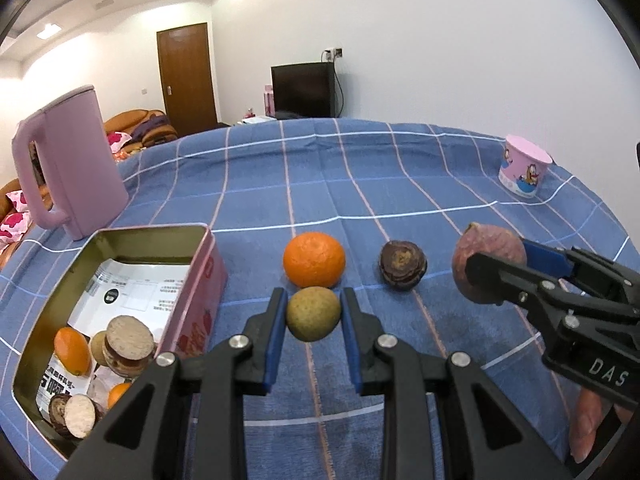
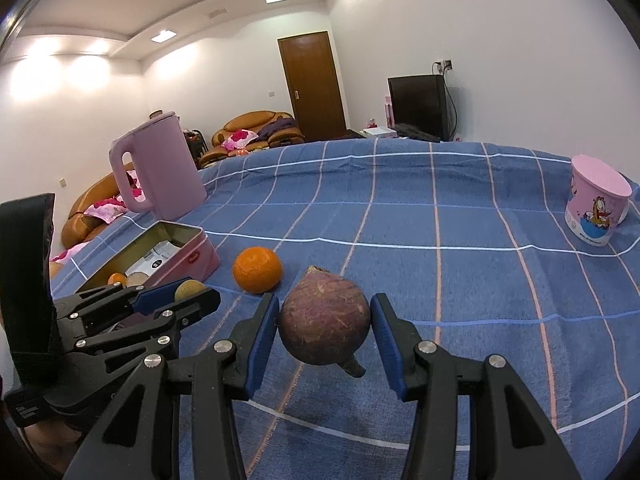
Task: Organize fruits
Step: 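Lift the yellow-green fruit with the left gripper while the right gripper holds the purple fruit up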
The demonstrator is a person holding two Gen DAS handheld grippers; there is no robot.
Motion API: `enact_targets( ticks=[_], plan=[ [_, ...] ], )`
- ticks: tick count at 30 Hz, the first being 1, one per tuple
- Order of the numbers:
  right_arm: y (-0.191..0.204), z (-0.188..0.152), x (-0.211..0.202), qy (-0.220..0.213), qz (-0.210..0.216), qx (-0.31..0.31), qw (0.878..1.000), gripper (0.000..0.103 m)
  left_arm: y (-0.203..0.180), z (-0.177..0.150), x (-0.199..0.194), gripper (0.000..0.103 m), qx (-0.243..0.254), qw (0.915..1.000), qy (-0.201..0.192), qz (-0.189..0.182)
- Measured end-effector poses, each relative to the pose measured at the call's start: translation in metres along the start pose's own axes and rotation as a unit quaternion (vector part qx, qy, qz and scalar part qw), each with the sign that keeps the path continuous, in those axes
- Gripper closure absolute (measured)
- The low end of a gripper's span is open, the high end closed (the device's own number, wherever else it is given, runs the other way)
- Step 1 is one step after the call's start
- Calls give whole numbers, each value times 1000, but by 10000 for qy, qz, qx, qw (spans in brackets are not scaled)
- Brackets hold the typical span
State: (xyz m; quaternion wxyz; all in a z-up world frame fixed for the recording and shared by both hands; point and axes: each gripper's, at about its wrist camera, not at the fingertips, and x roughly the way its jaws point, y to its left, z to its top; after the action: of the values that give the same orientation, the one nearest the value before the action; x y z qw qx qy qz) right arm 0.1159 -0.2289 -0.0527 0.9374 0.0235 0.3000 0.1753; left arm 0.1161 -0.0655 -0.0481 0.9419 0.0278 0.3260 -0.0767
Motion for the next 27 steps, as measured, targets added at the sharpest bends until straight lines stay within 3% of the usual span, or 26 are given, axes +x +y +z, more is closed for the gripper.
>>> enact_targets(
  ticks=[27],
  plan=[
    [10,-3,-19,-483,-45,-256,9985,53,-1,-3,-23,75,-1,9978,-627,198]
  ],
)
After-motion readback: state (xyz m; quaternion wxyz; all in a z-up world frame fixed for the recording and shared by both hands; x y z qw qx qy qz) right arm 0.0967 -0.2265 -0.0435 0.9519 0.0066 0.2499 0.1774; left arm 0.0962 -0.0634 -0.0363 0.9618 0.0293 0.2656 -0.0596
